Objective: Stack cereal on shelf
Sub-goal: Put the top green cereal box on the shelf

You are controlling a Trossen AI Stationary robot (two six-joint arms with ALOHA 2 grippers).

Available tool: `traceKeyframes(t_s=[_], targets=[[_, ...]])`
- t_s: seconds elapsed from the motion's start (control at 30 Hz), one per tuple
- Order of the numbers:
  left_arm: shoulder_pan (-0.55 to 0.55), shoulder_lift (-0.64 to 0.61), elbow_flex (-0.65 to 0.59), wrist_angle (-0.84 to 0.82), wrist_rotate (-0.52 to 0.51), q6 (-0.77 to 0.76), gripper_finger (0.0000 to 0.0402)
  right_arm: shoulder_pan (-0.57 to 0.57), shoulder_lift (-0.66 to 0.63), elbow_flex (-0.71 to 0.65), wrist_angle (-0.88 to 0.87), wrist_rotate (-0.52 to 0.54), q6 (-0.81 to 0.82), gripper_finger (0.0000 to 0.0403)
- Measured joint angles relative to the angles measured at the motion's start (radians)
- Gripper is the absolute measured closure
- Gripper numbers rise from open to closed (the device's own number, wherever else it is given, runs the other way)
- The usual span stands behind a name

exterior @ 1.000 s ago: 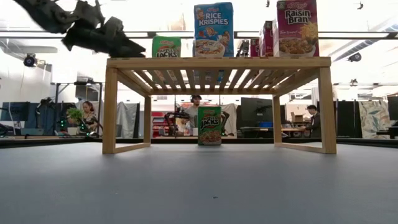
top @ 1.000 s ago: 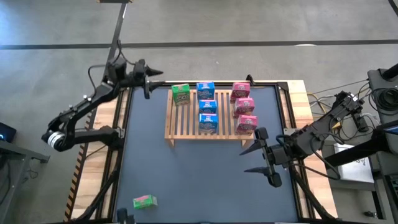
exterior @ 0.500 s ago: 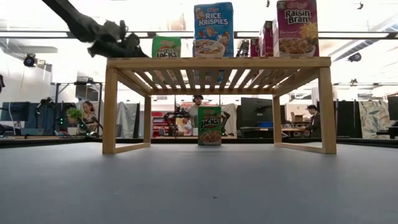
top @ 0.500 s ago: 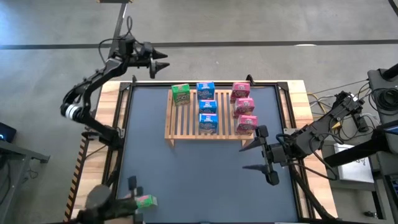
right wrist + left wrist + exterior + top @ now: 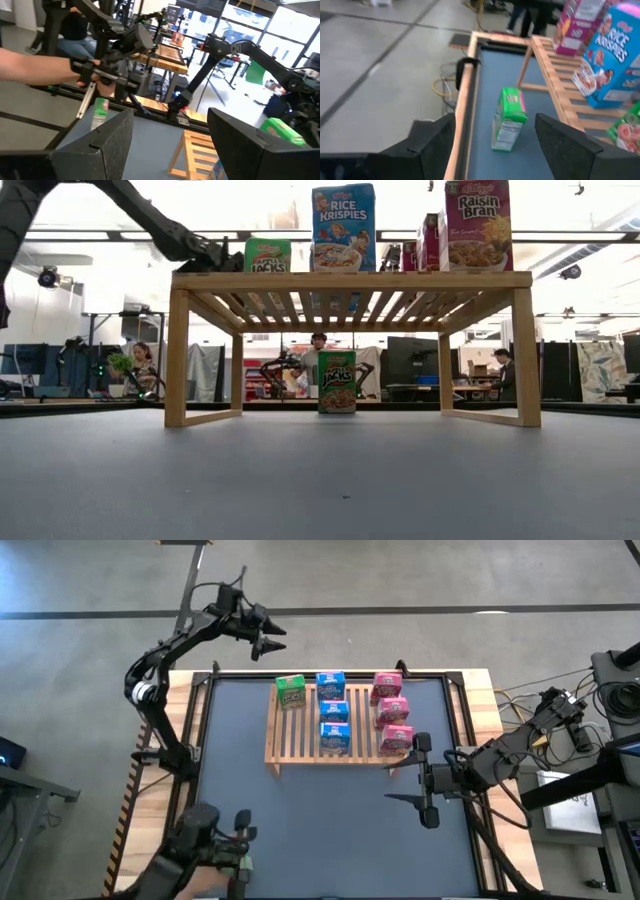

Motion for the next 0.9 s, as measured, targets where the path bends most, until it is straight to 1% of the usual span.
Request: traceKeyframes(t_s=[0.1, 0.2, 0.3, 0.4, 0.5, 0.57, 0.67, 0.73, 0.9], targets=[[-0.012, 0.056, 0.082, -0.113, -0.003, 0.078, 0.0130, -0.025, 0.000, 0.000, 0.001, 0.001, 0.000, 0.0161], [-0.018, 0.104, 0.141, -0.178, -0.006, 0.129, 0.0118, -0.053, 0.000, 0.000, 0.001, 0.002, -0.001, 0.0161], [-0.020, 0.146, 0.174, -0.205, -0.006, 0.168, 0.0114, -0.089, 0.000, 0.000, -0.015, 0.030, -0.005, 0.0161], [-0.020, 0.176, 0.194, -0.210, -0.008, 0.174, 0.0114, -0.142, -0.002, 0.000, -0.046, 0.076, -0.007, 0.0161], [-0.020, 0.183, 0.222, -0.212, -0.010, 0.176, 0.0114, -0.203, -0.003, 0.000, -0.049, 0.073, -0.009, 0.0161], [-0.020, 0.183, 0.234, -0.213, -0.008, 0.180, 0.0114, -0.238, -0.008, 0.002, -0.053, 0.056, -0.020, 0.0161], [-0.020, 0.179, 0.237, -0.232, -0.006, 0.179, 0.0116, -0.282, -0.012, 0.016, -0.052, -0.015, -0.034, 0.0161], [-0.020, 0.171, 0.238, -0.263, 0.000, 0.186, 0.0118, -0.290, -0.015, 0.029, -0.055, -0.057, -0.046, 0.0161], [-0.020, 0.157, 0.239, -0.318, -0.003, 0.206, 0.0125, -0.299, -0.015, 0.091, -0.076, -0.059, -0.120, 0.0161]])
